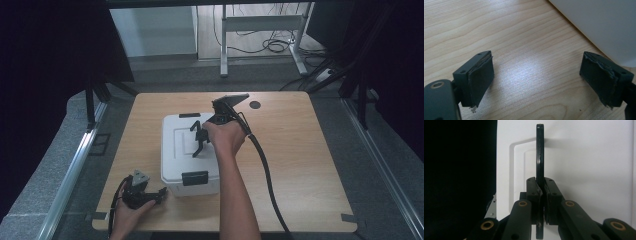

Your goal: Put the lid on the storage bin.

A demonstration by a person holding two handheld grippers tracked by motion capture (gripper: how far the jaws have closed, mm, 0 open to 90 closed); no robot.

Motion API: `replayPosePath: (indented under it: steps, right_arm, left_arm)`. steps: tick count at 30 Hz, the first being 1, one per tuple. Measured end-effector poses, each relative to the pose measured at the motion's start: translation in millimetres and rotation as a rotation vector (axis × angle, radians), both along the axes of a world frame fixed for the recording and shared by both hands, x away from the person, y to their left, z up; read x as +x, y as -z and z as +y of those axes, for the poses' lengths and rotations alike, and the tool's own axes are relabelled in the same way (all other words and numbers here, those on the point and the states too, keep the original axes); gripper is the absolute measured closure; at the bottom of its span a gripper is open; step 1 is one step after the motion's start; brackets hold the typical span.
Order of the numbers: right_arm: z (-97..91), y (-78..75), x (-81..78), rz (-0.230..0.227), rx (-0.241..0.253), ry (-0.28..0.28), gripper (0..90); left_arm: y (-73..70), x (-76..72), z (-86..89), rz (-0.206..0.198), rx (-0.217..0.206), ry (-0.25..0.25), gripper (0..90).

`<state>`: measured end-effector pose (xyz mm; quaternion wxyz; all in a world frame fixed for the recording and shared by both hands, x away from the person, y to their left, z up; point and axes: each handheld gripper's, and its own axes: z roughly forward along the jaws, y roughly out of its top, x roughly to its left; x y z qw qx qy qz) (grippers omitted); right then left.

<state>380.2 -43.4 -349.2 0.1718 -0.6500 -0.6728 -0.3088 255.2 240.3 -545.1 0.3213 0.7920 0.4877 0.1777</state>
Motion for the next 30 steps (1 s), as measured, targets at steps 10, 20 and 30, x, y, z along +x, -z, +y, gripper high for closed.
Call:
replayPosePath:
  steps: [10, 20, 30]
  right_arm:
    - [3.3, 11.3, 2.7, 0.010, 0.009, 0.014, 83.6]
    - [1.7, 20.5, 3.2, 0.015, 0.024, 0.020, 83.1]
    - [-5.2, 11.8, 4.1, -0.029, 0.025, -0.021, 69.0]
  left_arm:
    - [0.1, 0.0, -0.1, -0.001, -0.001, -0.001, 12.0]
    - [0.1, 0.0, -0.1, -0.001, -0.001, -0.001, 12.0]
    - [0.1, 0.1, -0.1, -0.001, -0.001, -0.001, 12.0]
